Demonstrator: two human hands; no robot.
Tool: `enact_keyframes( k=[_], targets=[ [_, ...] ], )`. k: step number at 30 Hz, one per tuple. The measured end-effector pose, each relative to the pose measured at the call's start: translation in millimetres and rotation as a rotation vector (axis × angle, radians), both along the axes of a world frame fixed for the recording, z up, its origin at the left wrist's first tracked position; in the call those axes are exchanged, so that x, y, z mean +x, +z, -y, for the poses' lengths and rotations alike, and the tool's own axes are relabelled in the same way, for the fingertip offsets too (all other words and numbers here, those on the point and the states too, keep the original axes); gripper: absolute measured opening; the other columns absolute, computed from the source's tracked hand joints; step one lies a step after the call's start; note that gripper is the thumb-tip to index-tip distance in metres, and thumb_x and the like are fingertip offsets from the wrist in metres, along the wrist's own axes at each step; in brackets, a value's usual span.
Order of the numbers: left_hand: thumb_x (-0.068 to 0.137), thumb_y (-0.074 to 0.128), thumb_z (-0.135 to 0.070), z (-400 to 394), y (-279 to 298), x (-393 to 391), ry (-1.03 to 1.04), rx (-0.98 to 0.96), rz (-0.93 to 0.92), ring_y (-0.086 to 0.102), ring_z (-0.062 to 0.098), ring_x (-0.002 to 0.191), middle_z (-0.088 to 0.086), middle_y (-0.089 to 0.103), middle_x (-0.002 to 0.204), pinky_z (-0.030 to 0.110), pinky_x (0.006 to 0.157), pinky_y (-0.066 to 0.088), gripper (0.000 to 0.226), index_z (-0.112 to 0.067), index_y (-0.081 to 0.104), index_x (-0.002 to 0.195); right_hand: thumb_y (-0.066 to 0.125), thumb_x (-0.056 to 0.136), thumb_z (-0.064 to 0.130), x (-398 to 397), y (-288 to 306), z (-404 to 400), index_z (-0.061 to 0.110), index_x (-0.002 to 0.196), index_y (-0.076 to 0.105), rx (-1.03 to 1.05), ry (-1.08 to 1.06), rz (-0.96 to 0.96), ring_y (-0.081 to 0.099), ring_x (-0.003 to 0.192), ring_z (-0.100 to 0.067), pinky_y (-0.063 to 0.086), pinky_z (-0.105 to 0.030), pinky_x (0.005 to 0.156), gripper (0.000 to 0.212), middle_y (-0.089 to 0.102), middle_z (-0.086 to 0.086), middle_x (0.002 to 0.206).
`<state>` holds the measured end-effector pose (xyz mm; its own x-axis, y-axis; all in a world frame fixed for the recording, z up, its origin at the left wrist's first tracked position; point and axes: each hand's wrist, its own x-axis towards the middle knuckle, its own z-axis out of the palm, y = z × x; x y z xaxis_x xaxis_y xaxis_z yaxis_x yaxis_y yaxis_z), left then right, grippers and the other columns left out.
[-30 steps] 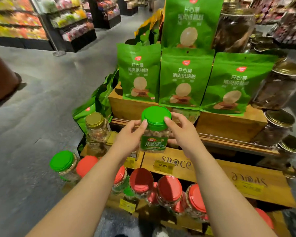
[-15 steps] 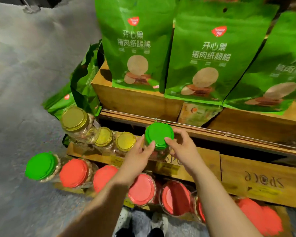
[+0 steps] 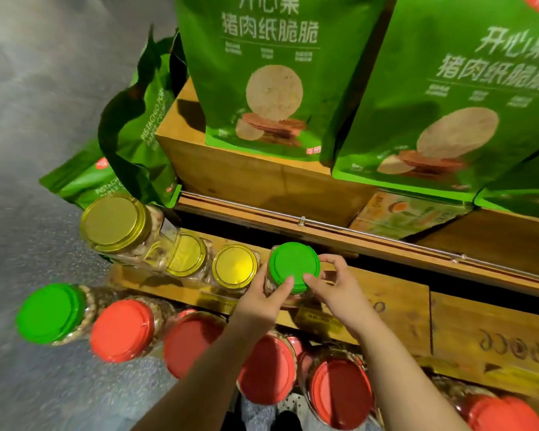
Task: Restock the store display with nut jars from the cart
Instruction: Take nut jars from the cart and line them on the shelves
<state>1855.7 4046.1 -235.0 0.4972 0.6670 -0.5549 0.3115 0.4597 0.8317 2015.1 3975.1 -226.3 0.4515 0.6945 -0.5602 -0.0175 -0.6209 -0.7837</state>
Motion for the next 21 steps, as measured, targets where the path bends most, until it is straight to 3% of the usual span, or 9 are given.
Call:
enact_keyframes(
  k=[2,5,9,13,16,17,18,19,21],
  targets=[
    [0.096,0.070,-0.028,-3.1,-14.0,-1.9,-0.025,-0.001,-0.017,0.061,0.010,0.125,0.003,0.061,0.140,0.030,0.112,0.045,0.052,-0.022,0.048,0.143,0.078,0.087,0.040,-0.4,-7.0,-1.5,0.047,0.112,0.052,-0.024,0.013,0.017,0.071,0.092,-0.020,0.055,-0.037,0.078,0.036,0.068,-0.001,0.107],
    [0.064,0.066,-0.089,-3.7,-28.5,-4.7,-0.090,0.009,-0.183,0.055,0.011,0.132,-0.007,0.056,0.145,0.042,0.113,0.044,0.109,-0.031,0.039,0.152,0.078,0.086,0.041,-1.2,-16.5,-2.5,0.047,0.112,0.052,-0.045,0.015,0.044,0.073,0.091,-0.018,0.059,-0.044,0.085,0.037,0.070,0.000,0.108],
    [0.052,0.059,-0.099,-1.8,-45.1,-5.5,-0.102,0.011,-0.218,0.056,0.013,0.131,-0.005,0.057,0.144,0.038,0.112,0.046,0.123,-0.032,0.038,0.153,0.078,0.074,0.050,-2.7,-27.6,-2.5,0.050,0.107,0.052,-0.055,0.010,0.046,0.073,0.089,-0.020,0.059,-0.049,0.086,0.042,0.070,0.001,0.105],
    [0.055,0.062,-0.092,1.2,-54.4,-7.1,-0.183,0.188,-0.196,0.063,0.008,0.119,-0.002,0.065,0.129,0.012,0.093,0.051,0.111,-0.024,0.050,0.142,0.076,0.090,0.027,-4.9,-29.3,-2.6,0.030,0.121,0.048,-0.090,0.060,0.058,0.060,0.084,-0.002,0.051,-0.021,0.075,0.042,0.060,0.014,0.099],
    [0.103,0.055,-0.039,2.6,-66.5,-9.5,-0.128,0.254,-0.163,0.068,0.040,0.113,0.029,0.063,0.123,0.026,0.081,0.062,0.030,-0.022,0.049,0.126,0.075,0.092,0.027,-7.0,-30.9,-1.8,0.029,0.123,0.046,-0.126,0.092,0.075,0.056,0.082,0.003,0.041,-0.008,0.059,0.043,0.060,0.013,0.100],
    [0.109,0.044,-0.022,0.4,-76.5,-14.9,-0.132,0.433,-0.086,0.068,0.049,0.108,0.037,0.059,0.120,0.033,0.078,0.064,0.016,-0.018,0.047,0.123,0.075,0.092,0.028,-8.4,-31.7,-2.1,0.029,0.123,0.045,-0.131,0.094,0.075,0.057,0.082,0.002,0.041,-0.008,0.057,0.043,0.062,0.010,0.102],
    [0.110,0.038,-0.015,-3.0,-75.2,-14.4,-0.118,0.441,-0.038,0.068,0.048,0.107,0.036,0.057,0.120,0.032,0.078,0.064,0.016,-0.018,0.047,0.123,0.075,0.092,0.028,-9.5,-31.9,-2.8,0.030,0.123,0.045,-0.136,0.086,0.068,0.057,0.082,0.002,0.040,-0.007,0.057,0.043,0.062,0.010,0.103],
    [0.109,0.043,-0.016,-4.0,-66.6,-7.6,-0.123,0.228,0.015,0.069,0.040,0.111,0.023,0.058,0.123,0.022,0.081,0.061,0.017,-0.021,0.048,0.124,0.075,0.091,0.028,-10.4,-32.6,-3.4,0.030,0.123,0.045,-0.138,0.079,0.069,0.057,0.083,0.003,0.040,-0.007,0.057,0.044,0.061,0.011,0.102],
    [0.101,0.062,-0.024,-3.4,-50.7,-4.4,-0.010,0.161,-0.090,0.065,0.011,0.115,-0.007,0.061,0.120,0.003,0.080,0.049,0.035,-0.023,0.049,0.134,0.075,0.092,0.028,-12.0,-33.1,-4.3,0.031,0.123,0.045,-0.143,0.076,0.081,0.056,0.085,0.005,0.038,-0.007,0.059,0.044,0.059,0.015,0.102]
  ],
)
